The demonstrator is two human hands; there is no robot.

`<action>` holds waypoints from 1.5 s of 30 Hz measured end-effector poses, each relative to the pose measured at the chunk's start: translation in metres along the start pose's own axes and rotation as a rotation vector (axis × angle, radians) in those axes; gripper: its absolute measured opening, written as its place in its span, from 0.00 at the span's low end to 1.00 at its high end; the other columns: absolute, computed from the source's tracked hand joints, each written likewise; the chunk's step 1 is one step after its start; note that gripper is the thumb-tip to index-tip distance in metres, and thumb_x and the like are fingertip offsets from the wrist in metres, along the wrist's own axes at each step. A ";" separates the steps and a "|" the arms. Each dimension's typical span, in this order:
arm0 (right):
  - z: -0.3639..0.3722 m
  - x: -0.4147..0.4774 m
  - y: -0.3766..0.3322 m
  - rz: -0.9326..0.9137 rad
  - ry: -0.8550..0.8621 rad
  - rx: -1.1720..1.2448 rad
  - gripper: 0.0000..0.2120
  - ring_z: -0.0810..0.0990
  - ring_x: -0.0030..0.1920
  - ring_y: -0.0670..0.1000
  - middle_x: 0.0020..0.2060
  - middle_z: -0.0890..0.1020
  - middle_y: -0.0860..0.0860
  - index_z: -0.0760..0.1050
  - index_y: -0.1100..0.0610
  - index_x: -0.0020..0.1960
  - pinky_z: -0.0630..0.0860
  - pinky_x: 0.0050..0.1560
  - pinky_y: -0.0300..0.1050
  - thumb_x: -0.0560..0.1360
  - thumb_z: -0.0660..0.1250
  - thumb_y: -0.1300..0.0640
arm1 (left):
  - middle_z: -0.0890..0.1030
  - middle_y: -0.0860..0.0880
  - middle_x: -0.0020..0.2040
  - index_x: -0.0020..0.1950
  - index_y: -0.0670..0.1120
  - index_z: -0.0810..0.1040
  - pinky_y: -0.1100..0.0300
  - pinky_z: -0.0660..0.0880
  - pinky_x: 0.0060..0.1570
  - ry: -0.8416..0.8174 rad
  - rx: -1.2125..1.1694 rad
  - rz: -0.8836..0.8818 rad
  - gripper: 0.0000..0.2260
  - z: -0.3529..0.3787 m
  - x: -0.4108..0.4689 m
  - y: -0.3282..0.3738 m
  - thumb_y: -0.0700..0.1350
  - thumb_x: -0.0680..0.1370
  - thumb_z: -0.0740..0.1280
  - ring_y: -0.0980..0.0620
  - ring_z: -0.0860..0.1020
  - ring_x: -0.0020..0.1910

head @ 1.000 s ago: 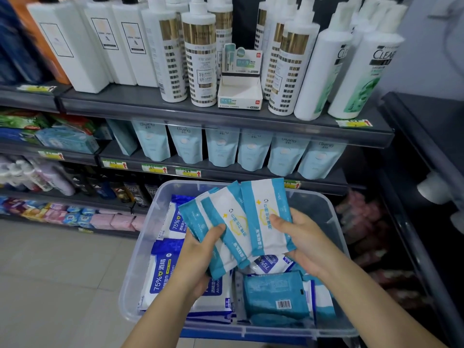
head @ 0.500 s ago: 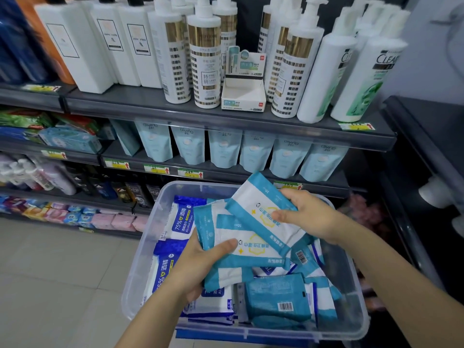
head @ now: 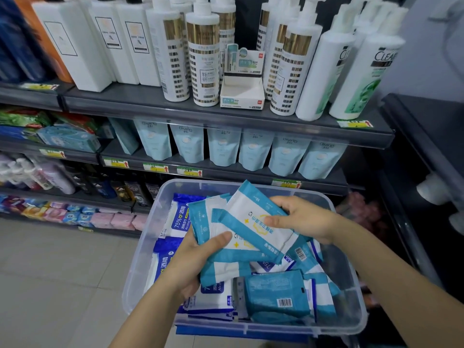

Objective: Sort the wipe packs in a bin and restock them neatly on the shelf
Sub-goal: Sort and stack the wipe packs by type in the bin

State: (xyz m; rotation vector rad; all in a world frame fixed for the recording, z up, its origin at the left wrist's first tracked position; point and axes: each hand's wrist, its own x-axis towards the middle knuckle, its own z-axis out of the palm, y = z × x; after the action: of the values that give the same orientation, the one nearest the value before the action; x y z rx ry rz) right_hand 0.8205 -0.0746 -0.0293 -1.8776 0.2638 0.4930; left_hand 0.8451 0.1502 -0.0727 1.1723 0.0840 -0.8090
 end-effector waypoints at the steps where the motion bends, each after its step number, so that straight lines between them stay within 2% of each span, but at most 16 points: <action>1: 0.001 0.000 0.002 0.010 -0.007 0.018 0.08 0.81 0.54 0.50 0.53 0.83 0.50 0.77 0.51 0.53 0.76 0.59 0.48 0.75 0.67 0.59 | 0.84 0.44 0.52 0.62 0.46 0.73 0.53 0.81 0.37 -0.003 -0.017 -0.002 0.22 0.000 0.000 0.001 0.41 0.69 0.71 0.44 0.84 0.48; 6: 0.006 0.000 0.009 0.005 -0.006 0.099 0.16 0.82 0.53 0.46 0.54 0.82 0.49 0.76 0.50 0.55 0.79 0.53 0.41 0.71 0.71 0.63 | 0.85 0.46 0.51 0.61 0.48 0.73 0.53 0.81 0.38 -0.008 0.001 -0.005 0.23 -0.003 -0.002 0.000 0.46 0.67 0.71 0.46 0.84 0.47; 12: 0.010 0.003 0.003 -0.002 0.007 -0.230 0.30 0.77 0.57 0.44 0.51 0.79 0.41 0.71 0.48 0.65 0.71 0.63 0.44 0.65 0.78 0.56 | 0.85 0.46 0.49 0.60 0.47 0.73 0.51 0.81 0.38 0.061 0.079 0.000 0.24 0.000 -0.001 -0.006 0.46 0.65 0.73 0.46 0.84 0.46; 14: 0.010 0.005 0.001 -0.001 0.060 -0.211 0.35 0.77 0.57 0.46 0.52 0.80 0.46 0.68 0.45 0.66 0.71 0.63 0.43 0.63 0.79 0.53 | 0.85 0.46 0.49 0.60 0.47 0.74 0.50 0.81 0.38 0.112 0.055 0.013 0.21 0.000 0.000 -0.009 0.44 0.69 0.73 0.45 0.84 0.46; 16: 0.012 0.003 0.003 0.013 0.203 -0.004 0.38 0.78 0.57 0.49 0.55 0.80 0.52 0.69 0.45 0.66 0.74 0.61 0.46 0.59 0.79 0.47 | 0.85 0.46 0.50 0.61 0.48 0.74 0.51 0.80 0.37 0.160 -0.016 0.043 0.17 0.000 0.002 -0.010 0.42 0.73 0.71 0.45 0.84 0.46; 18: 0.016 -0.002 0.007 0.028 0.317 0.414 0.35 0.81 0.54 0.51 0.55 0.81 0.55 0.71 0.51 0.65 0.78 0.55 0.48 0.60 0.74 0.45 | 0.85 0.47 0.51 0.61 0.49 0.74 0.53 0.80 0.36 0.200 -0.113 0.090 0.16 0.002 0.004 -0.008 0.43 0.74 0.70 0.46 0.84 0.47; 20: 0.029 -0.007 0.015 0.073 0.319 0.723 0.29 0.81 0.52 0.53 0.54 0.82 0.57 0.73 0.58 0.60 0.78 0.52 0.47 0.63 0.71 0.47 | 0.84 0.48 0.51 0.63 0.49 0.73 0.54 0.80 0.35 0.251 -0.212 0.138 0.17 0.004 0.007 -0.007 0.43 0.75 0.69 0.48 0.84 0.46; 22: 0.054 -0.010 0.020 0.149 0.255 0.772 0.22 0.80 0.53 0.52 0.53 0.82 0.54 0.75 0.56 0.56 0.75 0.56 0.48 0.65 0.69 0.47 | 0.84 0.48 0.53 0.65 0.50 0.72 0.54 0.80 0.35 0.292 -0.266 0.180 0.18 0.008 0.010 -0.008 0.42 0.76 0.68 0.49 0.84 0.46; 24: 0.075 -0.008 0.019 0.161 0.220 0.819 0.15 0.79 0.54 0.50 0.52 0.83 0.51 0.75 0.54 0.55 0.73 0.60 0.49 0.72 0.66 0.49 | 0.83 0.48 0.55 0.65 0.50 0.71 0.51 0.81 0.41 0.296 -0.249 0.204 0.19 0.012 0.012 -0.012 0.41 0.76 0.68 0.48 0.83 0.48; 26: 0.085 -0.001 0.013 0.132 0.288 0.928 0.12 0.81 0.53 0.50 0.51 0.84 0.51 0.76 0.56 0.56 0.77 0.56 0.47 0.76 0.65 0.52 | 0.83 0.47 0.56 0.65 0.49 0.70 0.47 0.80 0.49 0.291 -0.197 0.204 0.20 0.015 0.013 -0.018 0.41 0.74 0.70 0.47 0.83 0.51; 28: 0.083 0.005 0.009 0.118 0.404 0.981 0.10 0.82 0.50 0.51 0.49 0.84 0.53 0.76 0.58 0.56 0.79 0.47 0.45 0.77 0.65 0.56 | 0.83 0.48 0.56 0.65 0.49 0.70 0.45 0.79 0.52 0.280 -0.153 0.199 0.24 0.016 0.013 -0.020 0.43 0.71 0.72 0.48 0.83 0.52; 32: 0.066 0.009 0.005 0.052 0.427 0.822 0.06 0.81 0.52 0.51 0.53 0.83 0.54 0.76 0.57 0.53 0.77 0.52 0.45 0.77 0.64 0.59 | 0.83 0.48 0.56 0.64 0.51 0.71 0.52 0.81 0.43 0.195 -0.126 0.161 0.26 0.012 0.010 -0.019 0.51 0.67 0.70 0.48 0.83 0.51; 35: 0.050 0.004 -0.002 0.022 0.323 0.548 0.09 0.81 0.51 0.47 0.53 0.82 0.51 0.74 0.55 0.57 0.78 0.44 0.36 0.78 0.62 0.61 | 0.83 0.49 0.54 0.64 0.52 0.71 0.54 0.81 0.38 0.146 -0.104 0.103 0.26 0.004 0.008 -0.016 0.57 0.68 0.65 0.47 0.83 0.50; 38: 0.042 0.004 -0.006 0.019 0.251 0.356 0.12 0.79 0.54 0.47 0.55 0.80 0.49 0.71 0.55 0.61 0.76 0.52 0.39 0.78 0.62 0.63 | 0.85 0.52 0.48 0.60 0.55 0.71 0.57 0.80 0.34 0.110 -0.083 0.085 0.22 0.003 0.007 -0.012 0.59 0.68 0.61 0.51 0.84 0.45; 42: 0.046 0.008 -0.008 0.005 0.283 0.283 0.12 0.80 0.55 0.50 0.55 0.80 0.50 0.71 0.54 0.60 0.76 0.59 0.51 0.78 0.62 0.64 | 0.84 0.52 0.53 0.63 0.56 0.70 0.55 0.81 0.40 0.113 -0.029 0.099 0.25 0.005 0.009 -0.008 0.60 0.67 0.64 0.50 0.83 0.49; 45: 0.057 0.010 -0.003 0.015 0.261 0.275 0.11 0.80 0.54 0.50 0.54 0.81 0.50 0.72 0.53 0.57 0.77 0.58 0.52 0.78 0.63 0.64 | 0.83 0.51 0.56 0.65 0.55 0.69 0.52 0.80 0.45 0.144 -0.006 0.118 0.27 0.008 0.012 -0.009 0.59 0.66 0.66 0.50 0.83 0.52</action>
State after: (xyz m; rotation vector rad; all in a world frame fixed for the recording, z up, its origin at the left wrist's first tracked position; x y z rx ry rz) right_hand 0.8184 -0.0202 -0.0482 -1.6689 0.4941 0.2071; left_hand 0.8456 0.1367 -0.0816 1.2177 0.1346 -0.6198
